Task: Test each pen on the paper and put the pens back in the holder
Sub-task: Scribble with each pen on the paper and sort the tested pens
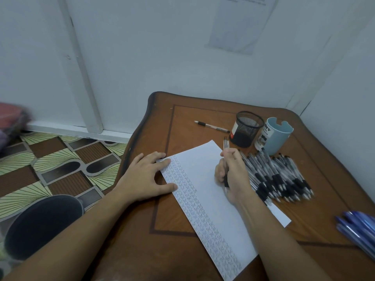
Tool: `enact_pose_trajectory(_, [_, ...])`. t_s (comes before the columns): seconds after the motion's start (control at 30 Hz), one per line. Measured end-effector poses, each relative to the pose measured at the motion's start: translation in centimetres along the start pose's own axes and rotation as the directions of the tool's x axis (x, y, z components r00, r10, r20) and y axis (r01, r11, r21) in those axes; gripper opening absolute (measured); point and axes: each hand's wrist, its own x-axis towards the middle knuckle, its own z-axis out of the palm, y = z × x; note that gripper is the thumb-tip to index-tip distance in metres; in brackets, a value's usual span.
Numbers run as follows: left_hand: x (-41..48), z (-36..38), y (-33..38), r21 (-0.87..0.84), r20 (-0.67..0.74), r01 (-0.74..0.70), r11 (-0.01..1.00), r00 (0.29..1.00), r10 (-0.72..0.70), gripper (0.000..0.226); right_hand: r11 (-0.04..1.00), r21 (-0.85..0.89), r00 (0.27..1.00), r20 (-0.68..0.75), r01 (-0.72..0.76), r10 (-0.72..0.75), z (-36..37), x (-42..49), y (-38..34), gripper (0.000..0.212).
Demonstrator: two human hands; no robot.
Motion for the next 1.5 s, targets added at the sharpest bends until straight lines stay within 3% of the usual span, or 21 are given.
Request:
enact_pose_trajectory(0.1, [-0.1,-0.1,0.0,0.008,-0.002,0.001,1.0,1.0,-0.001,0.111,0.999,0.009,0.997,0.057,-0.05,0.05,-0.1,0.1,-0.5,0.019])
enact_pose_trajectory(0.2, [-0.1,-0.1,0.0,0.0,-0.001,0.001,1.0,1.0,-0.001,0.125,0.973,-0.221,0.992,0.094,-0.066,0.089,-0.4,-0.1,-1.6,0.012])
enact_pose_trajectory(0.27, [0.0,-0.1,0.0,-0.004,-0.004,0.003,1.0,1.0,-0.003,0.126,0.833,-0.552,0.998,0.066,0.041,-0.006,-1.4,0.1,-2.6,0.008])
enact_pose_trajectory(0.33, [-0.1,-0.1,0.1,-0.005,0.0,0.005,1.0,1.0,-0.005,0.126,0.572,-0.811,0.992,0.078,0.123,-0.104,-2.8,0.3,-3.6,0.008])
enact_pose_trajectory(0.4, [-0.1,-0.2,0.2,-0.01,0.003,0.008,1.0,1.0,-0.008,0.127,0.421,-0.901,0.992,0.058,0.101,-0.114,-4.3,0.2,-4.6,0.016])
enact_pose_trajectory(0.6, [-0.1,-0.3,0.3,0.0,-0.001,0.01,1.0,1.0,-0.01,0.128,0.172,-0.985,0.993,-0.008,0.013,-0.12,-7.0,0.1,-5.6,0.028])
enact_pose_trajectory(0.77, [0.0,-0.1,0.3,0.003,-0.005,0.011,1.0,1.0,-0.011,0.127,0.193,-0.98,0.976,0.01,0.053,-0.218,-6.6,0.5,-5.6,0.029])
enact_pose_trajectory(1.0, [-0.2,-0.4,0.4,-0.004,0.013,0.011,1.0,1.0,-0.011,0.108,0.612,-0.781,0.988,0.033,0.121,-0.153,-1.9,4.8,-4.6,0.03])
enact_pose_trajectory(1.13, [-0.1,-0.4,0.3,-0.013,0.01,0.008,1.0,1.0,-0.007,0.105,0.73,-0.683,0.996,-0.04,0.035,-0.085,1.0,9.1,-3.0,0.043])
enact_pose_trajectory(1.23, [-0.1,-0.3,0.2,-0.013,0.01,0.008,1.0,1.0,-0.008,0.104,0.706,-0.708,0.988,-0.12,-0.021,-0.092,2.6,12.3,-2.9,0.051])
enact_pose_trajectory(1.37, [0.0,-0.2,0.0,-0.014,0.015,0.01,1.0,1.0,-0.01,0.103,0.559,-0.822,0.98,-0.182,-0.11,-0.075,3.3,14.8,-3.3,0.055])
enact_pose_trajectory(1.5, [0.2,0.0,-0.3,-0.027,0.006,0.007,1.0,1.0,-0.007,0.101,0.517,-0.84,0.974,-0.222,-0.166,-0.048,3.3,16.0,-3.1,0.042])
